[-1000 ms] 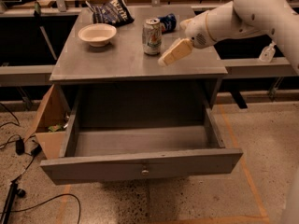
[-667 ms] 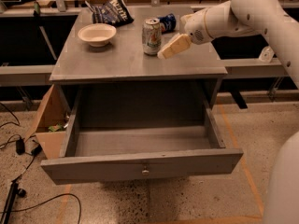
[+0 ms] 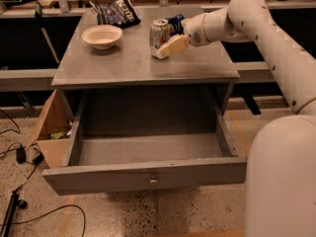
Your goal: Place 7up can into top drawer
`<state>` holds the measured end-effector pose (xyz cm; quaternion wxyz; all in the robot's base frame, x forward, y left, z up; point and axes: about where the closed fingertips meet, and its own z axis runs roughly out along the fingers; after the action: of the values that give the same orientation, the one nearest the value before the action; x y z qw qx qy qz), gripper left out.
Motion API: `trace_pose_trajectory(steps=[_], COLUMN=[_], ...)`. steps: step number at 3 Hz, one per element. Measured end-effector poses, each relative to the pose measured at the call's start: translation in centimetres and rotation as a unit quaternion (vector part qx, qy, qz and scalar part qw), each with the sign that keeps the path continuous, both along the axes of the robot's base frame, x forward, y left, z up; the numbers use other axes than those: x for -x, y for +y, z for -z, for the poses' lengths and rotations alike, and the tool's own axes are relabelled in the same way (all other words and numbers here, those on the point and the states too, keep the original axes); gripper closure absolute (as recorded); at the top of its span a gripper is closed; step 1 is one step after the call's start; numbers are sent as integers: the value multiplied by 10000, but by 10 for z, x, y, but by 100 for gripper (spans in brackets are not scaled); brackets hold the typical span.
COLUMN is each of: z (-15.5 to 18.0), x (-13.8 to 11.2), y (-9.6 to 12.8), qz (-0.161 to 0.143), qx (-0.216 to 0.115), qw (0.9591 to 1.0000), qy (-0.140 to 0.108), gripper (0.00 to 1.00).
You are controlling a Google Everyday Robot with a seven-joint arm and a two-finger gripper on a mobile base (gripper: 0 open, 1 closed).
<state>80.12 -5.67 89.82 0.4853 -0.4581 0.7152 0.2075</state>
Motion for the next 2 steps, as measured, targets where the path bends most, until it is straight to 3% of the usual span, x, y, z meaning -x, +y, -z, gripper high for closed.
trace_pose_trajectory(steps=[2], z=[26], x=[-35], y=[55], qz=[-315], qx=[-544], qw=[9979], qy=[156], gripper=[41])
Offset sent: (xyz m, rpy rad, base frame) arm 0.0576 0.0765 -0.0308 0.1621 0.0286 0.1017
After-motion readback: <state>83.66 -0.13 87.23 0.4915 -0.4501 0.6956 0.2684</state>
